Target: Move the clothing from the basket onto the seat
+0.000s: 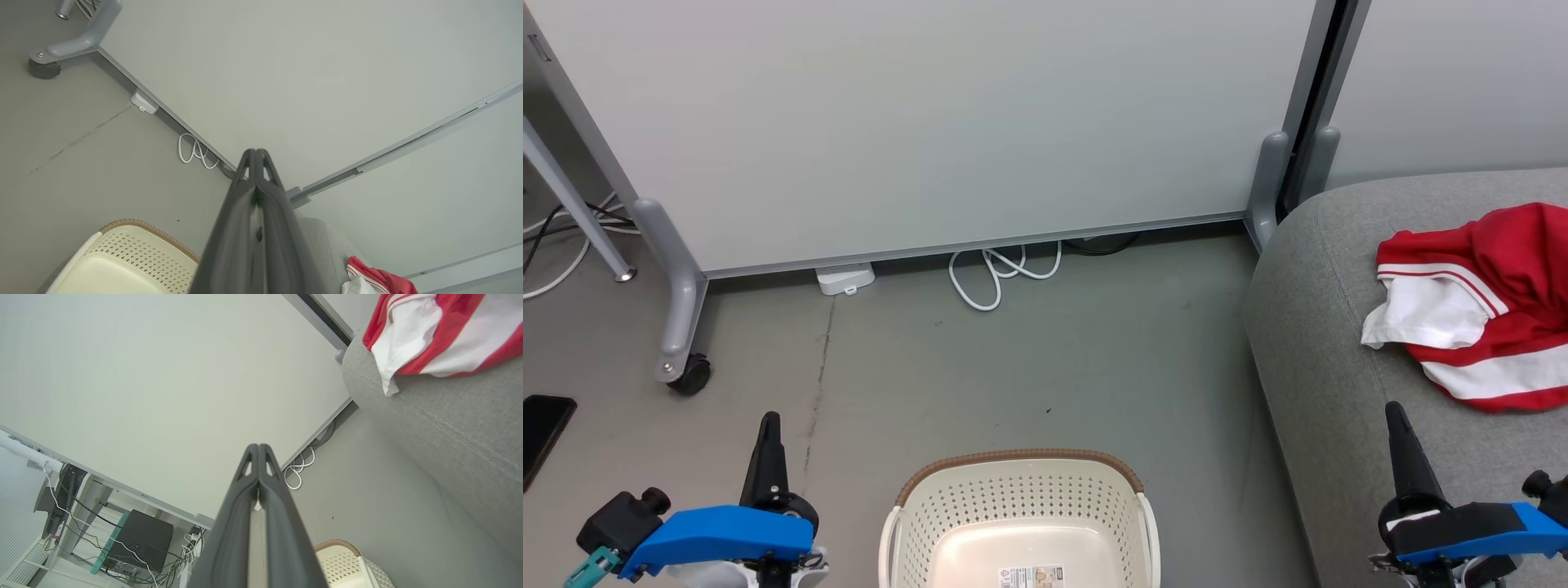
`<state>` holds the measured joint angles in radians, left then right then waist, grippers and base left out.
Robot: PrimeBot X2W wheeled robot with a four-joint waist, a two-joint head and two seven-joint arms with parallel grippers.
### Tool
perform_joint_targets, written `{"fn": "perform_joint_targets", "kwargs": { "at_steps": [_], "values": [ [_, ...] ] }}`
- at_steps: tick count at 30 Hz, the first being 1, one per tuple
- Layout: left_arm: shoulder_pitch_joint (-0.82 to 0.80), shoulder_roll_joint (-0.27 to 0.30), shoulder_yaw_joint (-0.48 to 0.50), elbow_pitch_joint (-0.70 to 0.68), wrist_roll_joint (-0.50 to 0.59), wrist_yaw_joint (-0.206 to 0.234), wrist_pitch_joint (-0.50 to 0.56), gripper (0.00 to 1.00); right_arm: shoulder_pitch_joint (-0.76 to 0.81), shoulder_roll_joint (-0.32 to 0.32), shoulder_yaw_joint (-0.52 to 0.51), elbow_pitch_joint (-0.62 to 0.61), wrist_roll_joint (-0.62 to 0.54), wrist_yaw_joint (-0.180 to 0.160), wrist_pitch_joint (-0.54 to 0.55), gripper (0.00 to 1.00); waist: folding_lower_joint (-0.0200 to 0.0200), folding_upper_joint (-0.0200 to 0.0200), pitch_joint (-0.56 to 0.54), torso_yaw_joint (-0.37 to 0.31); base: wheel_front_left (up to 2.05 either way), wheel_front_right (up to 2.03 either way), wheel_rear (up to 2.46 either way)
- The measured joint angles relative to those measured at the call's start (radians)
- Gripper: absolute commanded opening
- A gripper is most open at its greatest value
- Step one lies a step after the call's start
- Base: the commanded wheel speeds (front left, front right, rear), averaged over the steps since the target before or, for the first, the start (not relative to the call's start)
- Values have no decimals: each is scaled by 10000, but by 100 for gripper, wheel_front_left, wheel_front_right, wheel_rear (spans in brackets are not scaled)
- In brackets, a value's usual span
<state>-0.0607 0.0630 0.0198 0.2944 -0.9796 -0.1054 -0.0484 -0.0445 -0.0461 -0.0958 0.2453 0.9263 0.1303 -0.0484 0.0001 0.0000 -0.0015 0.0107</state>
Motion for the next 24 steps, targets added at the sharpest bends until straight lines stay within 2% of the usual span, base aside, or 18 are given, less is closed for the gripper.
{"fn": "perform_joint_targets", "kwargs": {
  "at_steps": [24],
  "values": [
    [-160,-58,362,-188,-2483,-88,648,0,-241,-2,-73,0,2690,0,652,0,0,0,15,-35,0,0,0]
  ]
}}
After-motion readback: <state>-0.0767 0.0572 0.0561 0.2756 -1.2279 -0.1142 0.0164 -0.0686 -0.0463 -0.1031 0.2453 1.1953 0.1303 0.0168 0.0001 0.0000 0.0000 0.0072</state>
